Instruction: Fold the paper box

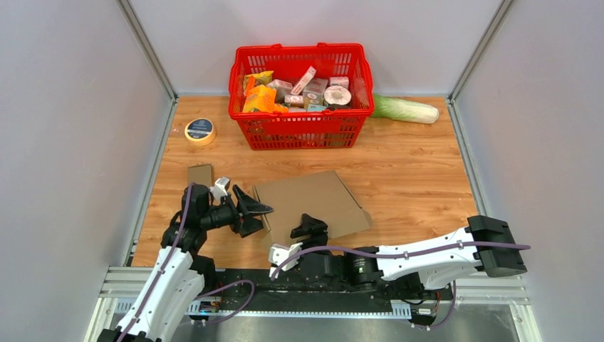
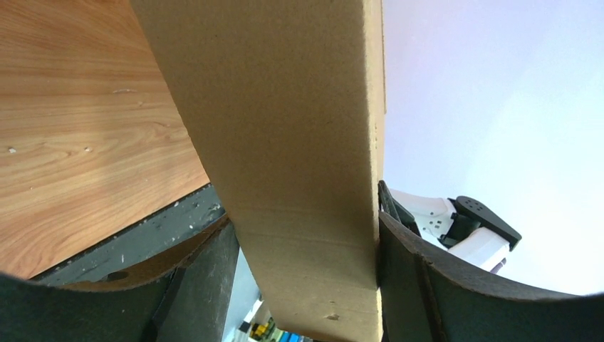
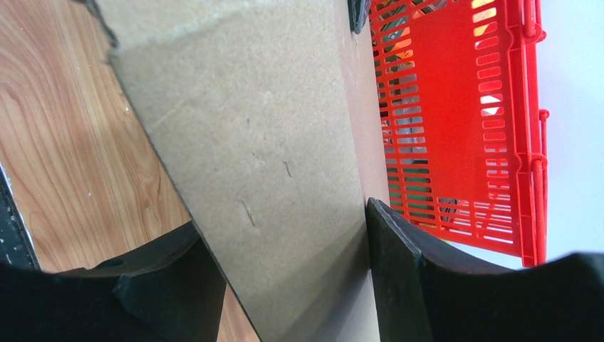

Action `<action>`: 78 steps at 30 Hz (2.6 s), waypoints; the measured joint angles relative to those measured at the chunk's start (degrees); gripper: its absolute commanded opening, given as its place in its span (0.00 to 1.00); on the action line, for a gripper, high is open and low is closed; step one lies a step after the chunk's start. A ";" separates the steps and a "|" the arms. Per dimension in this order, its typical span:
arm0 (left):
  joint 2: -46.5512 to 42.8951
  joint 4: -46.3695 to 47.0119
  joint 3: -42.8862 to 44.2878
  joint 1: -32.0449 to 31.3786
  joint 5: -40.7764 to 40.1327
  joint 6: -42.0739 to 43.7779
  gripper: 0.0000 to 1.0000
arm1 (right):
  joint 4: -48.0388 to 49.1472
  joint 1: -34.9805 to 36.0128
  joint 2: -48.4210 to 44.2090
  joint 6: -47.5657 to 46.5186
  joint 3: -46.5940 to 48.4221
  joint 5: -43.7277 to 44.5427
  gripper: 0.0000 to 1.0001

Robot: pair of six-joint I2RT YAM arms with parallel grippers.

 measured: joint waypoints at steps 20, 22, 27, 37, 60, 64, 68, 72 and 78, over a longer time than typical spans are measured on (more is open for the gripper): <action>-3.34 23.69 -9.70 -0.09 -3.06 -19.39 0.76 | 2.49 -0.46 -0.33 4.09 -2.54 6.10 0.48; -3.54 24.52 -9.70 0.15 -3.30 -19.71 0.76 | 1.81 -0.61 -1.20 5.25 -2.86 6.45 0.48; -5.49 20.06 -8.11 2.62 -5.33 -15.37 0.77 | -1.09 -0.87 -3.67 7.98 -3.10 6.99 0.48; -5.64 -10.49 17.09 5.40 -20.81 24.11 0.63 | -28.57 -13.20 -4.68 19.89 17.33 -12.76 0.53; 3.67 -3.39 21.57 -11.67 -13.31 50.38 0.68 | -59.69 -42.88 22.40 17.64 52.70 -61.55 0.56; 7.78 -3.98 23.63 -12.39 -15.26 52.89 0.68 | -59.84 -43.74 24.35 16.28 53.88 -63.43 0.56; 11.91 -4.74 27.47 -12.46 -18.18 55.43 0.66 | -60.30 -43.87 24.50 15.56 53.99 -64.39 0.56; 14.58 -5.01 29.18 -12.66 -19.65 57.02 0.64 | -60.78 -43.89 24.50 15.37 53.99 -64.92 0.56; 18.53 -6.08 30.29 -14.23 -20.33 58.71 0.59 | -61.07 -43.95 24.50 15.39 53.99 -64.96 0.56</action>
